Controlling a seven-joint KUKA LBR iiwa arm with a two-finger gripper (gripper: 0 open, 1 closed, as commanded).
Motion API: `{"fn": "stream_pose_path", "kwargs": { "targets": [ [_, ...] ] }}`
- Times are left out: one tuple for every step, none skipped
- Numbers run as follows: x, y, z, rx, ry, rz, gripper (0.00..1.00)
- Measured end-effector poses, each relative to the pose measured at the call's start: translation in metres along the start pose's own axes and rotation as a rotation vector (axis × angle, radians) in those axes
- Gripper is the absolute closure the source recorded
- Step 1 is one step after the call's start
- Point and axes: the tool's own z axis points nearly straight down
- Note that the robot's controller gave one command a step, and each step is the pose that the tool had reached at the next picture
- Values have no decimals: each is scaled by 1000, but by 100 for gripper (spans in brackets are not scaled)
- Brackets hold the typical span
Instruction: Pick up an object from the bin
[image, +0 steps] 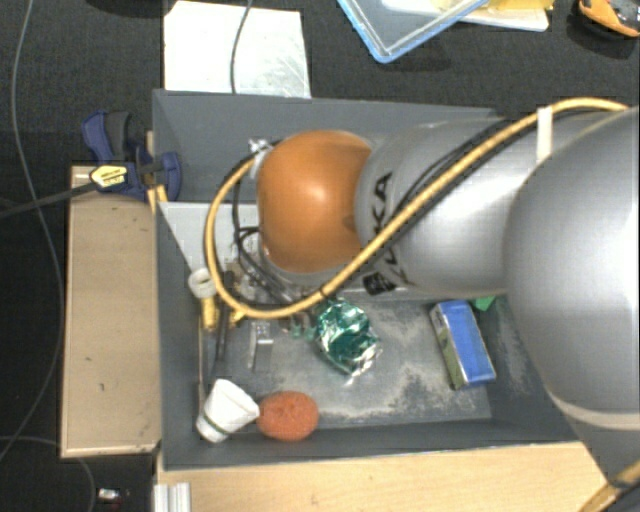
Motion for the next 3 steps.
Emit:
{"fn": "stream_pose_path", "kwargs": {
  "targets": [
    [-2,-1,-5,-2,-7,5,0],
    [18,-46,10,-2,-7,-83,0],
    [15,-71,12,-4,-11,23,0]
  ]
}}
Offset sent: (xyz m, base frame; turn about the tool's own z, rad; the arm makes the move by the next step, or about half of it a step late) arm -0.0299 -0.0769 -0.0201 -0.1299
